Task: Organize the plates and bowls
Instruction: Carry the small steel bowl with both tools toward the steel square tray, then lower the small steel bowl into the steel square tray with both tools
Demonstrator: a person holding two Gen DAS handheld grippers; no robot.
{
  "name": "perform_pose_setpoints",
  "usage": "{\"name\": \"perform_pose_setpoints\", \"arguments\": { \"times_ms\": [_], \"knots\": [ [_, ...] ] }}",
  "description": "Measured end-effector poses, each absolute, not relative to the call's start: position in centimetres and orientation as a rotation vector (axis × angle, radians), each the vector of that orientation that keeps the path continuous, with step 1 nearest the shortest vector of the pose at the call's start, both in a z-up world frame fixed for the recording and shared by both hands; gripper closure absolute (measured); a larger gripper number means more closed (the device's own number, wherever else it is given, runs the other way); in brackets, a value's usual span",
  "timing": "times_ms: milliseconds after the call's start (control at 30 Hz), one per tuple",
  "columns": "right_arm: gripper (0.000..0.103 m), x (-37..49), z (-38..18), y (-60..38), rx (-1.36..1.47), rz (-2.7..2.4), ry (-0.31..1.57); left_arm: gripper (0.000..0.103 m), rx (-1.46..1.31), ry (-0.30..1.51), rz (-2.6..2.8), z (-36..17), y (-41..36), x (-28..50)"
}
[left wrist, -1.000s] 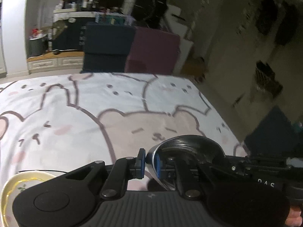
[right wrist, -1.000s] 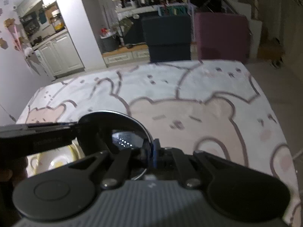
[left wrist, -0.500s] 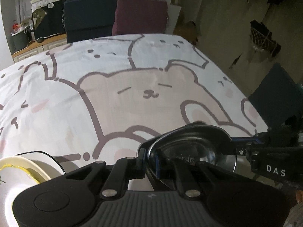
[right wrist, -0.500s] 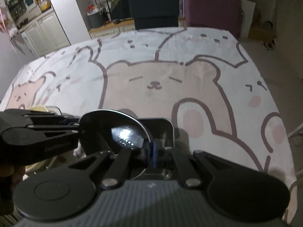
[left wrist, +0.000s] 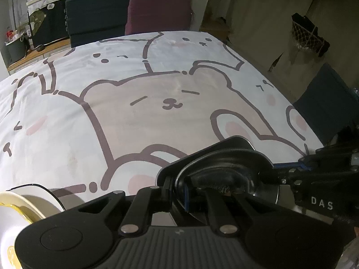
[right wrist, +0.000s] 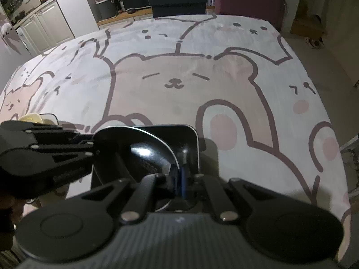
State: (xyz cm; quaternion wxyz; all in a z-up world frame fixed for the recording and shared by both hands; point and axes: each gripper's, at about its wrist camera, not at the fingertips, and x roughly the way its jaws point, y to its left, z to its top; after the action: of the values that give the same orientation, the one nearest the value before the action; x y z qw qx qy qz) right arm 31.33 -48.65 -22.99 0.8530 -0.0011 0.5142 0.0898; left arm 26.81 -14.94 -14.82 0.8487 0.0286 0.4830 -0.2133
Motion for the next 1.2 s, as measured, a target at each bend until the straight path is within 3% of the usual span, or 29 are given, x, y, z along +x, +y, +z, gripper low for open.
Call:
{"name": "perform_pose_setpoints", "arguments": {
  "times_ms": [500,1200],
  "knots": [
    [0.099,32.6,-24.3,-49.0,0.033,0.178,1.136,0.089,0.045,1.032,-0.466,-15.3,-14.7,27.2],
    [0.098,33.7,-25.5,-49.6,0.059,0.173,1.169,0.052,-0.008,0.965,-0.493,-12.4,-13.0,24.7]
  ]
}}
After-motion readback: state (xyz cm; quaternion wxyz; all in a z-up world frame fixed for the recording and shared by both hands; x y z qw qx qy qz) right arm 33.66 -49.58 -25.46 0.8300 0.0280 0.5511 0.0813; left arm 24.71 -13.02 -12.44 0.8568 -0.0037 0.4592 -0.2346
